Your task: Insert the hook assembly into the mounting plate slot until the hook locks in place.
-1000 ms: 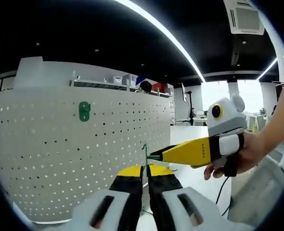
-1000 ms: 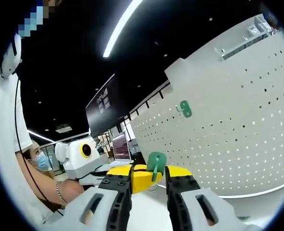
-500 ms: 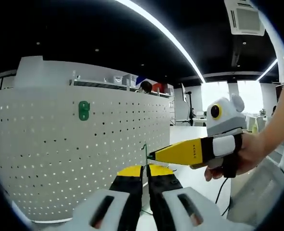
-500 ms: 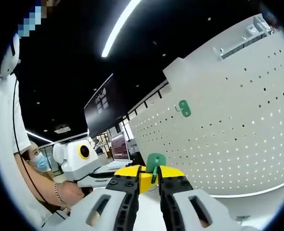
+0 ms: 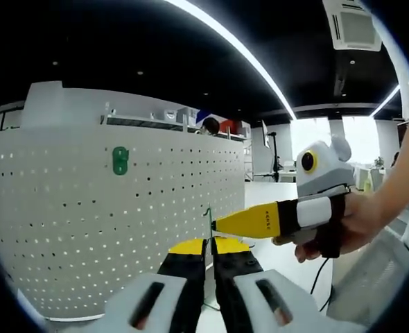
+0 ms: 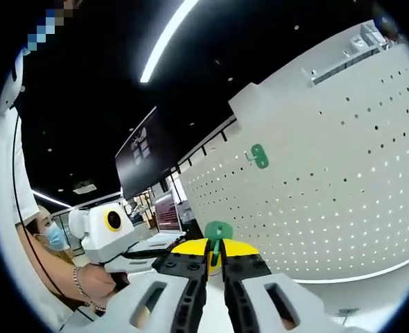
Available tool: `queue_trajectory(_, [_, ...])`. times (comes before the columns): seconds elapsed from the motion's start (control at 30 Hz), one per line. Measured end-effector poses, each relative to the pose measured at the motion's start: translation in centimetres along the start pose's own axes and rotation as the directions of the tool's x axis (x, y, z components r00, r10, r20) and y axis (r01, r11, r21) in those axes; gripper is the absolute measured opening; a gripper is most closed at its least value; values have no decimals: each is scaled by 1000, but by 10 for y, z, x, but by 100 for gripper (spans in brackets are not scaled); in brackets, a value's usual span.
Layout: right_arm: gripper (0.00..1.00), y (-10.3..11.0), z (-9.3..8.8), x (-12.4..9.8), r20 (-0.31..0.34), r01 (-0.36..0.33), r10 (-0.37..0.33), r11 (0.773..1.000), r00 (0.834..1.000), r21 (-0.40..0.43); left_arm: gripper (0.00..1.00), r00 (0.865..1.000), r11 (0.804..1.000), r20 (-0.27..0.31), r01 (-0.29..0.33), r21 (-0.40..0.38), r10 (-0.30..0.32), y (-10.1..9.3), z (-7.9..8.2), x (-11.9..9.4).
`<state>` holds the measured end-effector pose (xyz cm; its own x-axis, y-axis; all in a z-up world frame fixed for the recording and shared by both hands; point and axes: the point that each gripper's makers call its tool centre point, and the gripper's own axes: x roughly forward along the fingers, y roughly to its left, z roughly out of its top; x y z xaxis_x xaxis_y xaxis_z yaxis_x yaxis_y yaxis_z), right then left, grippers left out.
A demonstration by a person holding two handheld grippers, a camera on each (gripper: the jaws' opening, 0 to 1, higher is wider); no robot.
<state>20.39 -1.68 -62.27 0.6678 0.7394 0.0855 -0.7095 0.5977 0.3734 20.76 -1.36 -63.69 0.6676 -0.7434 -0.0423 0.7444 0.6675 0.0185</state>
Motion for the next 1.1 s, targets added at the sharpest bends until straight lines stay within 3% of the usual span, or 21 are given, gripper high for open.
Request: queue_trajectory(1.1, [0, -2, -1, 1, -7, 43, -43, 998, 999, 38, 3, 1000, 1000, 5, -15, -22, 15, 0, 0, 0])
